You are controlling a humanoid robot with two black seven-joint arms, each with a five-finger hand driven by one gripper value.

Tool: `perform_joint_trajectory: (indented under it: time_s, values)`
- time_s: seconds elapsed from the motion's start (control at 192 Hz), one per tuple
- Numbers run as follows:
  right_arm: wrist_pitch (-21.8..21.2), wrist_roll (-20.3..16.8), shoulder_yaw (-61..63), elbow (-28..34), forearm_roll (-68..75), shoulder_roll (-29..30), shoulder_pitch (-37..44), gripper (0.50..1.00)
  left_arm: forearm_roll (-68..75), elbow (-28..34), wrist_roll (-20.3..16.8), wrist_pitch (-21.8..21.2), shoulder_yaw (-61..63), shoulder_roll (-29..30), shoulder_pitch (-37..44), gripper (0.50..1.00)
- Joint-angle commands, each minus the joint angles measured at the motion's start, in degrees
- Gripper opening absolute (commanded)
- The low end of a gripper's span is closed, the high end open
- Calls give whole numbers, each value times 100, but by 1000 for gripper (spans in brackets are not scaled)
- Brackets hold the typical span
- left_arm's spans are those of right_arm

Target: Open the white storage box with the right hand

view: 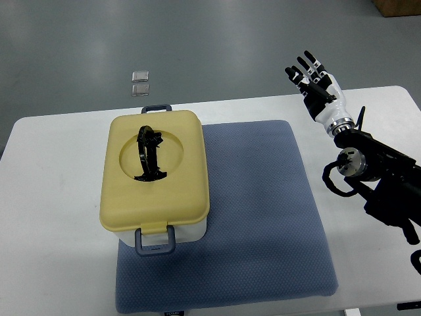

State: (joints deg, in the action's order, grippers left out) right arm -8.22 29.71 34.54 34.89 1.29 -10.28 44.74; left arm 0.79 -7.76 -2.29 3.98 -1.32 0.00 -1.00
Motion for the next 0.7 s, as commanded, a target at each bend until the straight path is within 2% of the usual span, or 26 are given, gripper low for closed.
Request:
perform_joint_trajectory:
  time_s: [0.0, 0.292, 0.484, 0.693]
  values:
    - [-21, 0, 0, 0, 3, -9, 0, 926, 0, -6, 0, -3, -9, 0, 3, 1000]
    - [119, -97, -79, -88, -76, -35, 70, 926, 0, -6, 0, -3, 0, 0, 3, 1000]
    - [497, -615, -123, -202, -50, -18, 229, 926, 0, -6, 0, -3, 0, 0, -6, 1000]
    - [506, -642, -132, -202, -59, -79, 229, 926, 0, 3, 0, -3, 0, 0, -15, 1000]
